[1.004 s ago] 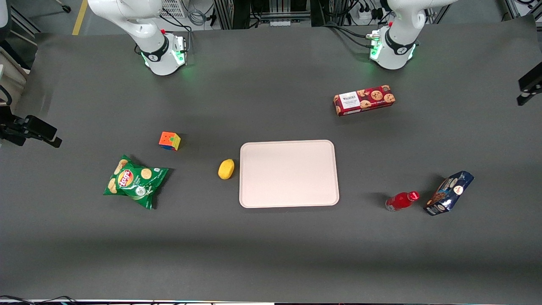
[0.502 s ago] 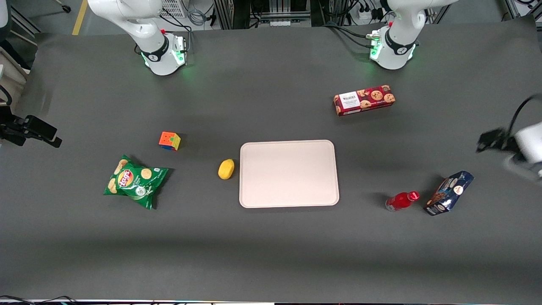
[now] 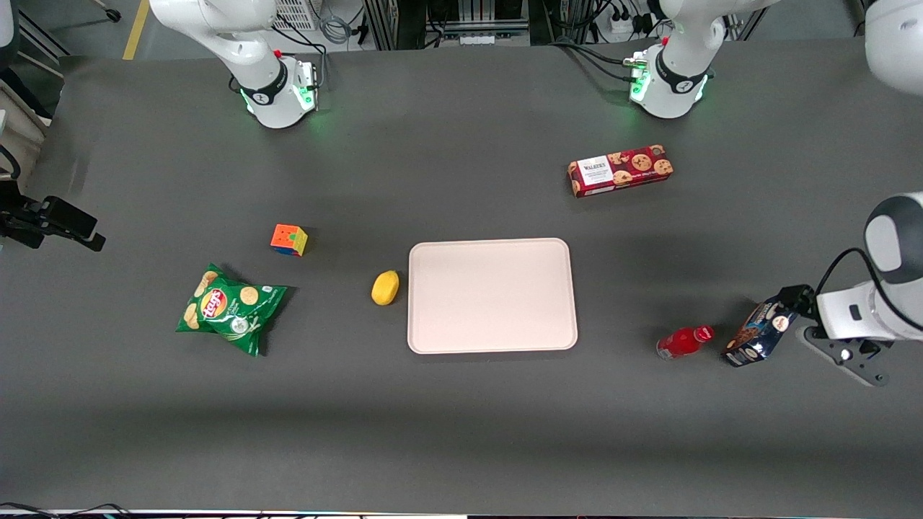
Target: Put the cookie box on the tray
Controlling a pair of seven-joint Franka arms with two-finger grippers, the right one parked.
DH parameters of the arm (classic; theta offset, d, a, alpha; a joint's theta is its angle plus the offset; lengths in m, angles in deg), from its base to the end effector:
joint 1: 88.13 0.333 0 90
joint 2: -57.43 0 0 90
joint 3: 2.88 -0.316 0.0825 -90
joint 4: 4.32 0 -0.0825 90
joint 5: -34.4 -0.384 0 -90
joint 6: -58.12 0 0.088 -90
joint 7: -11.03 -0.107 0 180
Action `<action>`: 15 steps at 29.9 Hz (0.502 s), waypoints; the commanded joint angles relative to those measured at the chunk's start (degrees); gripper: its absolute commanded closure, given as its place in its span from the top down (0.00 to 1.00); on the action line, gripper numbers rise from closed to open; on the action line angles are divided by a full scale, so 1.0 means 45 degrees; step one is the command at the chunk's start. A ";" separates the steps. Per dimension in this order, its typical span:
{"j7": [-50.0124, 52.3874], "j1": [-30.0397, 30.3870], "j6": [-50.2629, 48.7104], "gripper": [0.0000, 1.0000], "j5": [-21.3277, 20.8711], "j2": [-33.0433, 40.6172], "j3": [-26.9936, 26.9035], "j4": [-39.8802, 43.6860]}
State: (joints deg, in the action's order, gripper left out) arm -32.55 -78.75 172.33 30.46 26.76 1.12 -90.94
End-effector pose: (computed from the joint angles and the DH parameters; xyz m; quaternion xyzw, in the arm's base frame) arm 0.6892 0.0765 0.3491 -0.9411 0.3370 0.0292 0.0011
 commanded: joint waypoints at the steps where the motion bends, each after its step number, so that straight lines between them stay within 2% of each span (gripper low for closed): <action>1: -0.0511 0.0219 0.1901 1.00 -0.0161 -0.0253 -0.0012 -0.0963; 15: -0.0296 0.0201 0.2977 1.00 -0.0142 -0.0156 0.0008 -0.2527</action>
State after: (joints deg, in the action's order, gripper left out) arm -33.84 -77.73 183.77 30.42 24.06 1.10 -99.06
